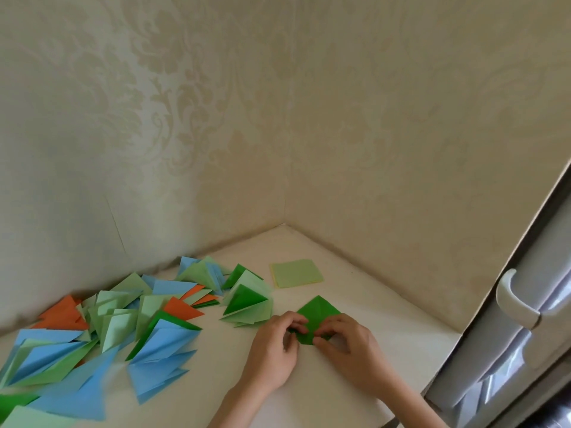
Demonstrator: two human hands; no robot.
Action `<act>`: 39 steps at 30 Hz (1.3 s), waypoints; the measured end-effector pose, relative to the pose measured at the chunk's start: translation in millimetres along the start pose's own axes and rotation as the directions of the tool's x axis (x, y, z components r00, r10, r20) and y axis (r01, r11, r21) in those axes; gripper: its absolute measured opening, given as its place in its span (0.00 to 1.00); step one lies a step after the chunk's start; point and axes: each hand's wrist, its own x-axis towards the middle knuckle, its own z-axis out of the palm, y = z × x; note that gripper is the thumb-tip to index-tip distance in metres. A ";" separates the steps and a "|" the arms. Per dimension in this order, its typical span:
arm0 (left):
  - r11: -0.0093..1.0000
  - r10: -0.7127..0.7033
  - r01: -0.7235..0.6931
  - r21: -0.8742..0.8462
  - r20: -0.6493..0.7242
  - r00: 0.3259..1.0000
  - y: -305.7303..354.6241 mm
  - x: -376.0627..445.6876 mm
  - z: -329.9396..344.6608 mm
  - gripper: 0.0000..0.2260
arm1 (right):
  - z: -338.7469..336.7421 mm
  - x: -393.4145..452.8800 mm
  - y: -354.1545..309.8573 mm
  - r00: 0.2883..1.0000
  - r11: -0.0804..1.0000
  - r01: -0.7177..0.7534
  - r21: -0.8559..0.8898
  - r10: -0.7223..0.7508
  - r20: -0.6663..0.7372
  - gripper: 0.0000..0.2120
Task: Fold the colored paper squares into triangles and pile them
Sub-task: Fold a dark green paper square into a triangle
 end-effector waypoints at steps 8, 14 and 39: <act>0.975 0.129 -0.135 0.176 0.043 0.991 2.1 -2.8 -9.0 0.17 | -13.7 6.2 -5.7 0.997 0.997 0.073 -0.031 -0.072 0.039 0.01; 0.944 0.180 -0.180 0.278 0.024 0.983 -2.2 -1.1 -14.8 0.05 | -20.6 0.8 -1.7 0.994 0.998 0.059 0.033 -0.062 0.089 0.06; 0.956 0.116 -0.069 0.286 -0.152 0.982 -3.7 9.1 13.7 0.15 | 15.0 1.2 9.0 0.981 0.996 0.003 -0.093 -0.021 -0.195 0.12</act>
